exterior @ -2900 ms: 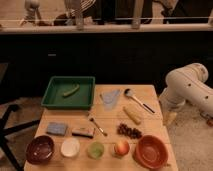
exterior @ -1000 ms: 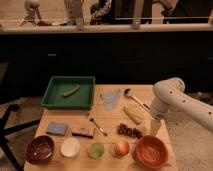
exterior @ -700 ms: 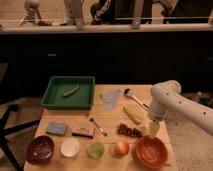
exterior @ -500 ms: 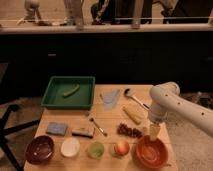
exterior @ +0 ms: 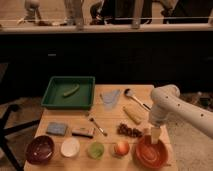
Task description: Stack bowls on top of each other
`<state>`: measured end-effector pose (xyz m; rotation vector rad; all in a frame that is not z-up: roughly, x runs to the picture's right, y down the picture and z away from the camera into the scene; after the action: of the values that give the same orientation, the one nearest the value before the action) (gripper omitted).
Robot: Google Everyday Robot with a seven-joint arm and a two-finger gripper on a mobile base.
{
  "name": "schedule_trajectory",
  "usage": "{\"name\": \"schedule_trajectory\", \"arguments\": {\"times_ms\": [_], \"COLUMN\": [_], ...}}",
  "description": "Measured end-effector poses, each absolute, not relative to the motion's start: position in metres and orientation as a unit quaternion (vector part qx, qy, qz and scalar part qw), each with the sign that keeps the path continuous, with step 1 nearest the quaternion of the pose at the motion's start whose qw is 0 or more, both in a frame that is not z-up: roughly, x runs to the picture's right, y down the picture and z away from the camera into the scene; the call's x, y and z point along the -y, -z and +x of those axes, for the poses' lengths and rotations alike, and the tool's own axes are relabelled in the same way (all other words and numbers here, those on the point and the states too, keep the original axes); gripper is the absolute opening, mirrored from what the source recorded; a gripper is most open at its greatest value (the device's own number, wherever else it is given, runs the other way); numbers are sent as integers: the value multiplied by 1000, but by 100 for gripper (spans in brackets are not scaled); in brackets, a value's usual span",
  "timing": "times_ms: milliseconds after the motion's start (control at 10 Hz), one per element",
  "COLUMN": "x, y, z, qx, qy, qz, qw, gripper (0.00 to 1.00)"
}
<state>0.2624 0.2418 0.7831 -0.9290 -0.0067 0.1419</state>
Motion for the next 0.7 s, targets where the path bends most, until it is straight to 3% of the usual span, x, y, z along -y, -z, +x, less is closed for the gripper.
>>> {"name": "schedule_trajectory", "arguments": {"times_ms": [700], "x": [-258], "y": [-792], "z": [268], "qx": [15], "qy": [-58], "qz": [-437], "qw": [897], "gripper": [78]}}
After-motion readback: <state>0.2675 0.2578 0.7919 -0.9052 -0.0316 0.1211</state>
